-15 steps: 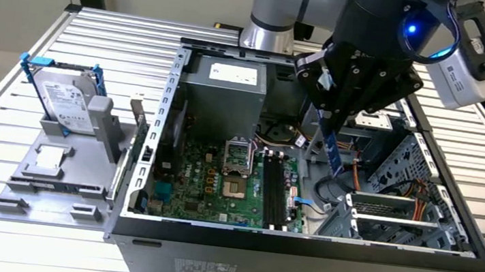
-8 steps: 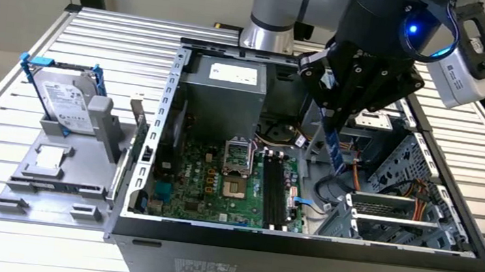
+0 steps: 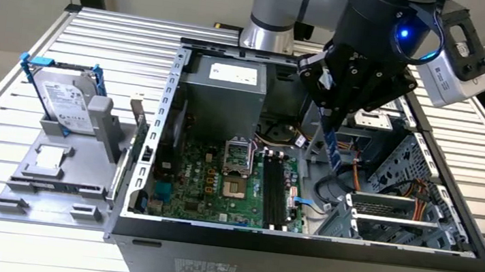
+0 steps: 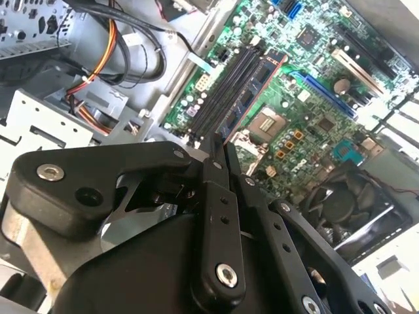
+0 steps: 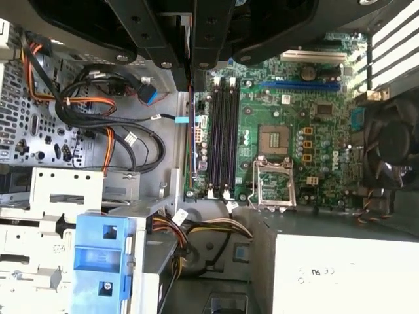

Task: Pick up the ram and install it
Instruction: 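Insert the ram into the slot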

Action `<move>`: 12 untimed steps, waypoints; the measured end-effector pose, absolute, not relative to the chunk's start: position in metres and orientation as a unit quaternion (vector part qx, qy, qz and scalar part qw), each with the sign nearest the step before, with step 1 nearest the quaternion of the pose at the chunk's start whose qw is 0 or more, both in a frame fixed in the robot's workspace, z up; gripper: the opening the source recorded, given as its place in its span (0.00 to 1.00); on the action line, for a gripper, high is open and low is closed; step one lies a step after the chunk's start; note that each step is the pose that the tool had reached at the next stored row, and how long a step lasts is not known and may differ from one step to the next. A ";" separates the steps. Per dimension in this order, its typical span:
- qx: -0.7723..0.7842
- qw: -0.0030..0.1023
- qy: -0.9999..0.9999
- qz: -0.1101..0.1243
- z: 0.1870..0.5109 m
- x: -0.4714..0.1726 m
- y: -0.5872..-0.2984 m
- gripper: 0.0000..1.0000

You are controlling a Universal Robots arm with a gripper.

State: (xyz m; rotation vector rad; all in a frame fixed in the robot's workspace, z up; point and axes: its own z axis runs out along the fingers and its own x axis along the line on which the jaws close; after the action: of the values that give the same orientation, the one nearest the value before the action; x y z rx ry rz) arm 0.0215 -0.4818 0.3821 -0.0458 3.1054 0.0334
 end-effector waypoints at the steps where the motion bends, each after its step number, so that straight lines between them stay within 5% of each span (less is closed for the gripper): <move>1: -0.014 0.018 1.000 0.011 0.381 0.022 -0.481 0.00; 12: -0.012 0.018 1.000 0.011 0.378 0.022 -0.480 0.00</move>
State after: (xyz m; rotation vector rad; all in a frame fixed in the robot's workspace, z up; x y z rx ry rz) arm 0.0224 -0.4797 0.3777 -0.0366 3.1056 0.0332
